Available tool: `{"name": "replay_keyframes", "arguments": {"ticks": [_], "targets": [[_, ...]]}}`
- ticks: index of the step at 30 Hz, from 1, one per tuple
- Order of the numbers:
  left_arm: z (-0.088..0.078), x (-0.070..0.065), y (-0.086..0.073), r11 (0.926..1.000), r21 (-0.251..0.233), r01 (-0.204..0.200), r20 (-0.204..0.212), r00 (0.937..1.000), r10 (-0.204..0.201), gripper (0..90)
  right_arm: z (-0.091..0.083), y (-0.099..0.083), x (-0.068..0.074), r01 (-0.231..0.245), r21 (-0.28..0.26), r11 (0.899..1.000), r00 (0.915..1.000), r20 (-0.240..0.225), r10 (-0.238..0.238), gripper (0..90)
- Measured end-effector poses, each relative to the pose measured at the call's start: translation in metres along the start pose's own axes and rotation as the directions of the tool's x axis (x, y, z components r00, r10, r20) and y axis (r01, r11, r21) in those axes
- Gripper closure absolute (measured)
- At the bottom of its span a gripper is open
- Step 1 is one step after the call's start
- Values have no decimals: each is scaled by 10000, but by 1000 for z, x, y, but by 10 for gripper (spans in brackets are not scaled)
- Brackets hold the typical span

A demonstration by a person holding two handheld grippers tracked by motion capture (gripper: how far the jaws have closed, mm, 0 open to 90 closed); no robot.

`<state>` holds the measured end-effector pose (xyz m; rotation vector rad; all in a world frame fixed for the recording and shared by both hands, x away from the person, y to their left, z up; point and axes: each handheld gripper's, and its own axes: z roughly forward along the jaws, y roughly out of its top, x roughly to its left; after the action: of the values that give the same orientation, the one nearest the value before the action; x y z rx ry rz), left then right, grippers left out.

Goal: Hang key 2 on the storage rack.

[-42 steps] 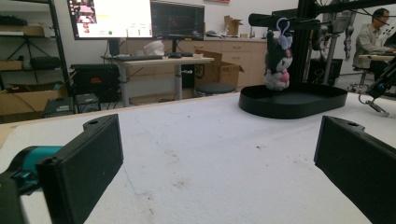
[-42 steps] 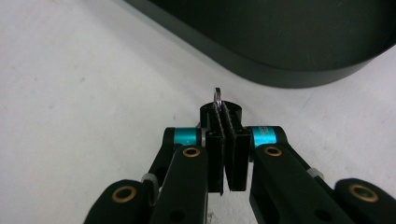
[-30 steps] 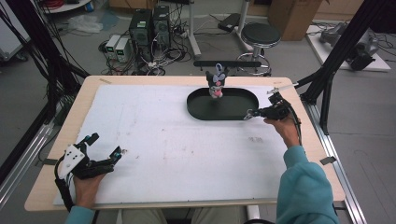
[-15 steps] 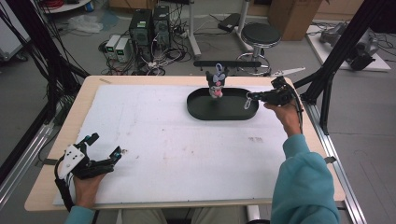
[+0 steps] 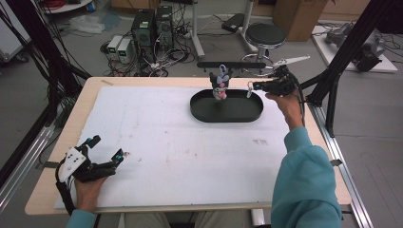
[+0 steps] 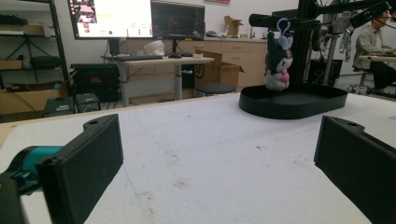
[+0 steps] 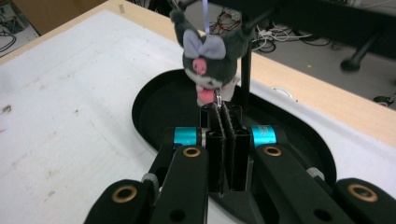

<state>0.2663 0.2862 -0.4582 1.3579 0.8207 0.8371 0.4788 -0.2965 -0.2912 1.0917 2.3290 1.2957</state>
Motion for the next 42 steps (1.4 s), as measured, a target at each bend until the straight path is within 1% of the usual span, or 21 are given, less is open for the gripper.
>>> {"name": "replay_keyframes", "arguments": {"ticks": [1,5,6,11,12,13,15,16,17,20,22,23,24,25,26,31,42], "targets": [[0,0,0,10000,-1,1,1,10000,-1,17,1,3,0,54,-81,10000,10000,44,-54,891],[0,0,0,10000,-16,-8,-8,10000,8,17,3,13,-2,3,-152,9999,10000,-60,-3,891],[0,0,0,10000,4,-7,7,10000,7,17,5,16,-1,77,-216,9997,10000,-47,-78,891],[0,0,0,10000,-13,0,1,10000,0,17,10,29,-1,126,-240,9996,9999,-60,-127,891],[0,0,0,10000,-17,2,5,10000,-2,17,11,32,-1,91,-127,9999,9999,-79,-92,891],[0,0,0,10000,-14,5,3,10000,-5,17,12,34,-1,194,-191,9996,9998,-4,-194,891],[0,0,0,10000,-10,5,6,10000,-5,17,13,38,-1,126,-301,9995,9999,-113,-129,891],[0,0,0,10000,-15,11,7,10000,-11,17,14,39,0,121,-265,9996,9999,-56,-122,891],[0,0,0,10000,-14,7,5,10000,-7,17,16,41,0,180,-217,9996,9998,-63,-181,891],[0,0,0,10000,-18,14,9,10000,-14,17,19,44,0,139,-151,9998,9998,-124,-141,891],[0,0,0,10000,-27,8,6,10000,-8,17,21,48,-1,261,-35,9997,9996,-132,-262,891],[0,0,0,10000,-41,16,6,10000,-16,17,22,49,0,318,-137,9994,9994,-99,-319,891],[0,0,0,10000,-43,18,7,10000,-18,17,22,51,0,256,-185,9995,9995,-184,-259,891],[0,0,0,10000,-40,20,4,10000,-20,17,24,52,0,307,-174,9994,9994,-171,-310,891],[0,0,0,10000,-39,22,6,10000,-22,17,25,52,0,277,-56,9996,9995,-142,-278,891],[0,0,0,10000,-46,21,8,10000,-21,17,32,50,-4,167,132,9998,9998,-130,-166,891],[0,0,0,10000,-25,23,9,10000,-23,17,34,48,-9,73,223,9997,9999,85,-75,890]]}}
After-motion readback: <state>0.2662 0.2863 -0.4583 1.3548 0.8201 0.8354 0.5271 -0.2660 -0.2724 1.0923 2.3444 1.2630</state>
